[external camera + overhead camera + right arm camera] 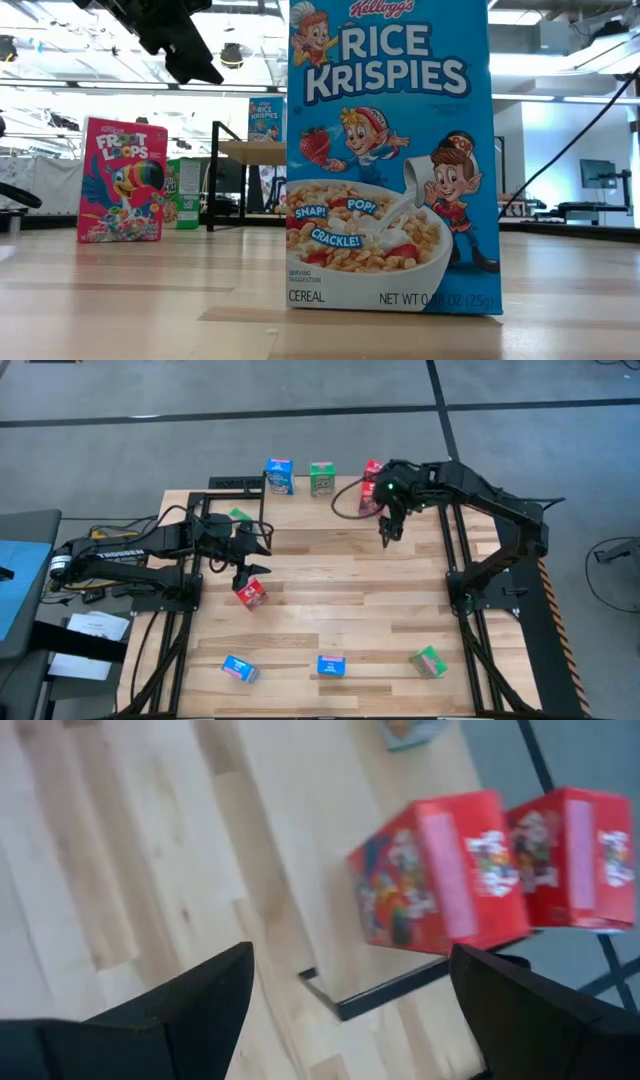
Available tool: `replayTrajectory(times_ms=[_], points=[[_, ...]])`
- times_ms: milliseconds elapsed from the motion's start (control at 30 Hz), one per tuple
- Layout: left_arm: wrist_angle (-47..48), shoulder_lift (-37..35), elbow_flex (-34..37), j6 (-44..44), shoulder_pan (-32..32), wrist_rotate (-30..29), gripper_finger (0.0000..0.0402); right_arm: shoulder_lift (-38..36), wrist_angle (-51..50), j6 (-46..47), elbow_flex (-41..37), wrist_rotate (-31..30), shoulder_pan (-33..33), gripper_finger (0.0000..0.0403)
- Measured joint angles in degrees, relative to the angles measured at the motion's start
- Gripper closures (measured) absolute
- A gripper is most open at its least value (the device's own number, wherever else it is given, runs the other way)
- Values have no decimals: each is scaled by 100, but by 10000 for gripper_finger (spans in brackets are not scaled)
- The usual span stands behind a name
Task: Stack cereal on shelf
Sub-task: Put the top green cereal box on the shelf aligned with the green cereal box
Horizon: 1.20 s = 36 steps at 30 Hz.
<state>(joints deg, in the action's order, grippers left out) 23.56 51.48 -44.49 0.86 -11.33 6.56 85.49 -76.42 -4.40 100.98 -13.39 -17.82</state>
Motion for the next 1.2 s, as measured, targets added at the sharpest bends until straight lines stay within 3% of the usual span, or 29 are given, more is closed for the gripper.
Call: replayTrajectory(times_ms=[233, 1200], points=[[-74, 0, 0, -1, -2, -574, 170, 0, 2, 31, 0, 0, 417, 45], [-776, 2, 0, -304, -2, -594, 170, 2, 2, 447, 1, -2, 644, 45]])
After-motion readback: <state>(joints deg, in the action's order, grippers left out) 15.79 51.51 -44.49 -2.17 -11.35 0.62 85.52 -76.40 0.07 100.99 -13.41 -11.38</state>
